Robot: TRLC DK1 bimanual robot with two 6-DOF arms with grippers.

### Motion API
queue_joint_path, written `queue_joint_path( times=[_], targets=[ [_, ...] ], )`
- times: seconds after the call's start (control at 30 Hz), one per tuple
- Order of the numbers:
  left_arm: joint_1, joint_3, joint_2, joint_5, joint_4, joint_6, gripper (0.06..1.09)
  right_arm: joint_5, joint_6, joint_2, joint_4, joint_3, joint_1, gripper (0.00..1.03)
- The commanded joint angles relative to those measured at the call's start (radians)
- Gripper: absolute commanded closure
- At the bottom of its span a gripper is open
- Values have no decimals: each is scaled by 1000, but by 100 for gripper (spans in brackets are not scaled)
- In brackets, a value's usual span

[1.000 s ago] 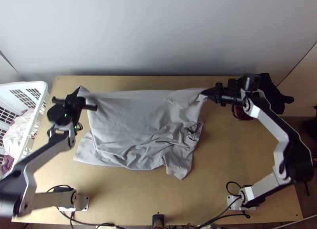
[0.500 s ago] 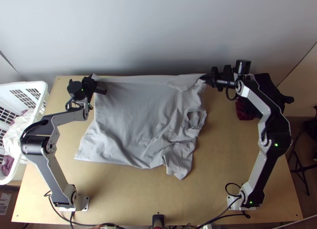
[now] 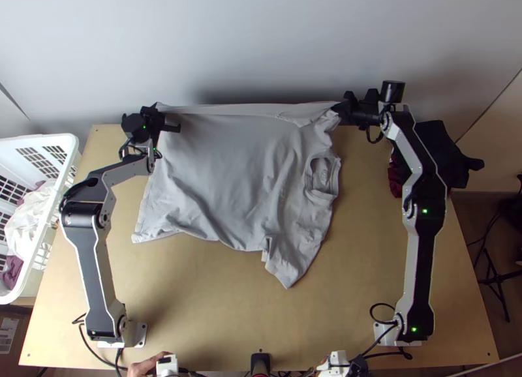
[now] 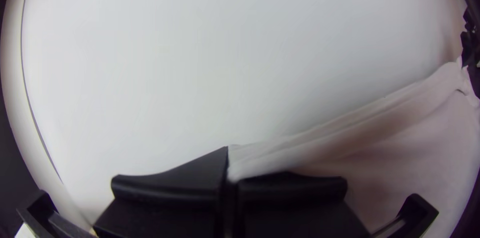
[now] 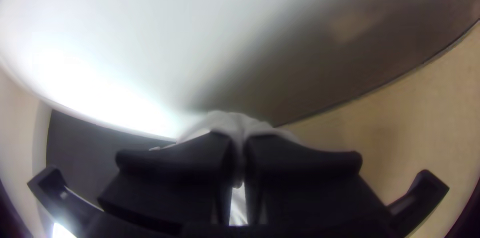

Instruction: Fold the t-shirt

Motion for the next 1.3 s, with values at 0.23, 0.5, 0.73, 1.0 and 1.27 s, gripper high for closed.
queue_joint_path(
  times=[0.23, 0.5, 0.73, 1.0, 1.27],
  targets=[
    [-6, 63, 30, -74, -38, -5, 105, 165, -96, -15, 12, -2, 25, 100],
    [-9, -69, -56, -73, -37, 147, 105, 148, -286, -123, -368, -73, 87, 100],
    [-7, -180, -122, -48, -35, 187, 105, 112, -328, -270, -387, -257, 108, 100],
    [-6, -261, -171, -47, -34, 221, 105, 39, -475, -385, -499, -428, 108, 100],
    [1, -339, -229, -39, -35, 248, 105, 0, -711, -382, -772, -508, 134, 100]
  ],
)
